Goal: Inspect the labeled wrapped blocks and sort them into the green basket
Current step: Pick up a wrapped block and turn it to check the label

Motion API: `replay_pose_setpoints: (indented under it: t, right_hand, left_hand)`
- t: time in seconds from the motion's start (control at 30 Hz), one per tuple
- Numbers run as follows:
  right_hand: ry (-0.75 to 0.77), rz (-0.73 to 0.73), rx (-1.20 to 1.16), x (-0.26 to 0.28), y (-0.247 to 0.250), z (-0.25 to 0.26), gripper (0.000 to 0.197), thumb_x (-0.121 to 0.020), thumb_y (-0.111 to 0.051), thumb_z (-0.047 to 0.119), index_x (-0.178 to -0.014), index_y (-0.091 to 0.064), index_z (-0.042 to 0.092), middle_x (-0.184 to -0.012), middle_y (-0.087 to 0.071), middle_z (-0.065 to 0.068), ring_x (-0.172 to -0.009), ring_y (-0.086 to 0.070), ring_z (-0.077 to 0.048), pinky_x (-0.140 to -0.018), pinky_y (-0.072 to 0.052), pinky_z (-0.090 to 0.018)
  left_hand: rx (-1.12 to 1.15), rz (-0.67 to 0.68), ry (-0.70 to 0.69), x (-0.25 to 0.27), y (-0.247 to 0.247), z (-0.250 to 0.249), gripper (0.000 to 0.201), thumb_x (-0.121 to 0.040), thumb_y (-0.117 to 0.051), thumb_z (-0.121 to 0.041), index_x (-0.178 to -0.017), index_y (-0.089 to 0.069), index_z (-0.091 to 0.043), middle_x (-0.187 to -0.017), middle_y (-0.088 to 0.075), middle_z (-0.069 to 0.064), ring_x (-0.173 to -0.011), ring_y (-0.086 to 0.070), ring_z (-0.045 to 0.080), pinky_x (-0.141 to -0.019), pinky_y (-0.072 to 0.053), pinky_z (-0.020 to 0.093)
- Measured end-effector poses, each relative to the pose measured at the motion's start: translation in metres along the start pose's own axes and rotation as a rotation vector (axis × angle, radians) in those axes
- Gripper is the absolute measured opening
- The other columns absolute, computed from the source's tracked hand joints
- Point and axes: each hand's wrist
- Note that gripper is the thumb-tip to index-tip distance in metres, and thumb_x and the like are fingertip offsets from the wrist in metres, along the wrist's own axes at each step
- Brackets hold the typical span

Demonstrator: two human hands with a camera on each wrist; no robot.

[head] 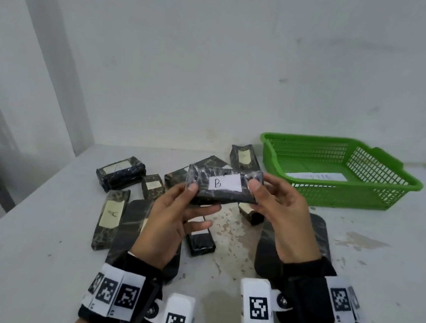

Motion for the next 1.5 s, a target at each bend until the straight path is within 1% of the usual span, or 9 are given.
replay_pose_setpoints:
  t: [0.4,0.6,0.83,0.93,1.03,1.17,1.27,1.33,1.5]
  right_hand:
    - [-0.158,0.068,0.107,-0.01,0.085,0.066,0.045,-0.074,-0.072,0.027,-0.108,-0.069,-0.002,-0.104,-0.075,-0.015,-0.094,-0.073,-0.026,-0.076,-0.06,-0.031]
    - [-0.274,0.072,0.14,-0.025,0.137,0.088,0.049,-0.074,-0.072,0.025,-0.114,-0.067,-0.003,-0.108,-0.073,-0.018,-0.095,-0.072,-0.03,-0.07,-0.06,-0.027]
    - [-0.383,-0.063,0.102,-0.095,0.181,0.11,0.027,-0.088,-0.068,0.022,-0.107,-0.067,0.003,-0.104,-0.072,-0.017,-0.095,-0.069,-0.03,-0.067,-0.062,-0.029]
    - [-0.455,-0.112,0.096,-0.145,0.186,0.105,0.024,-0.089,-0.068,0.023,-0.107,-0.064,0.007,-0.099,-0.066,-0.014,-0.087,-0.064,-0.025,-0.059,-0.062,-0.029]
    - [-0.483,-0.124,0.126,-0.197,0.182,0.093,0.029,-0.09,-0.067,0.022,-0.114,-0.061,0.006,-0.098,-0.063,-0.014,-0.086,-0.061,-0.024,-0.062,-0.06,-0.03]
    - [-0.59,-0.038,0.276,-0.261,0.172,0.073,0.018,-0.094,-0.062,0.028,-0.094,-0.061,0.01,-0.094,-0.064,-0.011,-0.079,-0.059,-0.022,-0.049,-0.057,-0.026]
    - [-0.657,0.022,0.413,-0.299,0.173,0.041,0.021,-0.089,-0.067,0.034,-0.09,-0.065,0.014,-0.106,-0.066,-0.008,-0.086,-0.06,-0.021,-0.06,-0.051,-0.029]
    - [-0.665,0.03,0.486,-0.316,0.175,0.016,0.025,-0.087,-0.069,0.035,-0.095,-0.067,0.012,-0.111,-0.063,-0.008,-0.091,-0.059,-0.021,-0.072,-0.05,-0.031]
    - [-0.705,0.088,0.585,-0.331,0.175,-0.033,0.047,-0.087,-0.071,0.03,-0.124,-0.06,0.004,-0.109,-0.066,-0.011,-0.083,-0.061,-0.021,-0.071,-0.056,-0.029]
  left_hand:
    - [-0.181,0.129,0.105,-0.014,-0.071,-0.002,0.052,-0.092,-0.062,-0.015,-0.138,-0.043,0.003,-0.128,-0.06,0.026,-0.095,-0.072,0.036,-0.057,-0.059,0.031]
    - [-0.374,0.225,0.199,-0.023,-0.104,0.007,0.036,-0.09,-0.066,-0.025,-0.121,-0.056,-0.008,-0.122,-0.065,0.016,-0.099,-0.071,0.031,-0.068,-0.062,0.036]
    - [-0.459,0.022,0.145,-0.083,-0.123,0.024,0.008,-0.096,-0.06,-0.013,-0.099,-0.059,-0.006,-0.093,-0.058,0.015,-0.08,-0.057,0.023,-0.064,-0.052,0.023]
    - [-0.514,-0.044,0.184,-0.121,-0.129,0.042,0.019,-0.096,-0.059,-0.007,-0.112,-0.056,0.003,-0.078,-0.048,0.01,-0.062,-0.047,0.017,-0.053,-0.046,0.02]
    - [-0.584,-0.061,0.238,-0.154,-0.132,0.06,0.049,-0.094,-0.063,-0.01,-0.134,-0.044,0.012,-0.074,-0.051,0.01,-0.057,-0.053,0.015,-0.066,-0.055,0.032]
    - [-0.632,-0.035,0.308,-0.188,-0.138,0.075,0.057,-0.092,-0.066,-0.008,-0.141,-0.04,0.006,-0.129,-0.055,0.023,-0.109,-0.062,0.036,-0.078,-0.059,0.043]
    - [-0.643,0.003,0.346,-0.198,-0.139,0.079,0.037,-0.087,-0.061,0.011,-0.123,-0.054,0.009,-0.114,-0.066,0.025,-0.103,-0.066,0.039,-0.088,-0.055,0.052]
    - [-0.628,0.037,0.353,-0.201,-0.138,0.08,0.02,-0.087,-0.058,0.017,-0.105,-0.061,0.009,-0.101,-0.07,0.024,-0.093,-0.069,0.036,-0.079,-0.06,0.045]
    - [-0.632,0.067,0.342,-0.195,-0.136,0.077,0.018,-0.09,-0.06,0.009,-0.108,-0.061,0.004,-0.104,-0.07,0.024,-0.08,-0.07,0.027,-0.06,-0.061,0.029]
Point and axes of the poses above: each hand's wrist, its own x-axis away from the middle knuckle, its own y-axis out of the back of the hand, z = x × y
